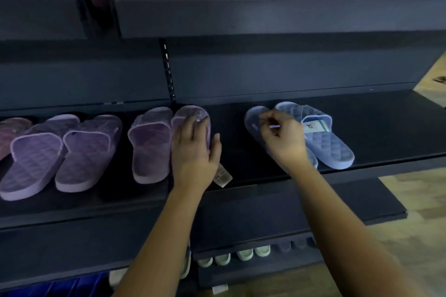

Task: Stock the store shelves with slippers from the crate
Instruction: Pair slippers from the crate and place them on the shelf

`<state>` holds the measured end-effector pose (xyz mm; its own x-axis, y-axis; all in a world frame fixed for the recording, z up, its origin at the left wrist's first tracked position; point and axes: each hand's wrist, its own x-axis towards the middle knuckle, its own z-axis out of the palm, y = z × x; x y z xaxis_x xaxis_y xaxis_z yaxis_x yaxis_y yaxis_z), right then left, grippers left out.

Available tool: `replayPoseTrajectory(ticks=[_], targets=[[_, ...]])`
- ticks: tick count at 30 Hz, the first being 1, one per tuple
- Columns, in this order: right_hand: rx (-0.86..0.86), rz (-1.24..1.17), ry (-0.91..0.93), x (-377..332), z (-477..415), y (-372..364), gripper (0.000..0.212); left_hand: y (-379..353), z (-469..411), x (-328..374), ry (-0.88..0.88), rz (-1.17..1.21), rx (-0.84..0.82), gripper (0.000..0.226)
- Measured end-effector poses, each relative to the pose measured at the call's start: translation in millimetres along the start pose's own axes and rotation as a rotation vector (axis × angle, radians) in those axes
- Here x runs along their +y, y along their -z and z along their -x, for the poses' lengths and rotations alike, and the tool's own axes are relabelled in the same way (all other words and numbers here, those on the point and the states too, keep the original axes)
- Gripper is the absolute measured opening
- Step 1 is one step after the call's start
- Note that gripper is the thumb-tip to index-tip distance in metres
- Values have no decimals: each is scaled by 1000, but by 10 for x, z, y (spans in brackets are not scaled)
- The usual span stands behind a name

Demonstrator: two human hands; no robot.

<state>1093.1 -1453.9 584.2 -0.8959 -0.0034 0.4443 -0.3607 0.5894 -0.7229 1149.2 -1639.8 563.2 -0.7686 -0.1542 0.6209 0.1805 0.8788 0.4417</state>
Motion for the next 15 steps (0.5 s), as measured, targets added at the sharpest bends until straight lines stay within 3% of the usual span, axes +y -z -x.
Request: replayPoseTrajectory(ticks=[8,15], targets=[[61,156,21,850,-153,890,16,-728,44,867,13,96,-137,48],[-279,378,-154,1467,-263,1201,33,-1136,237,1236,155,-52,-207,81]])
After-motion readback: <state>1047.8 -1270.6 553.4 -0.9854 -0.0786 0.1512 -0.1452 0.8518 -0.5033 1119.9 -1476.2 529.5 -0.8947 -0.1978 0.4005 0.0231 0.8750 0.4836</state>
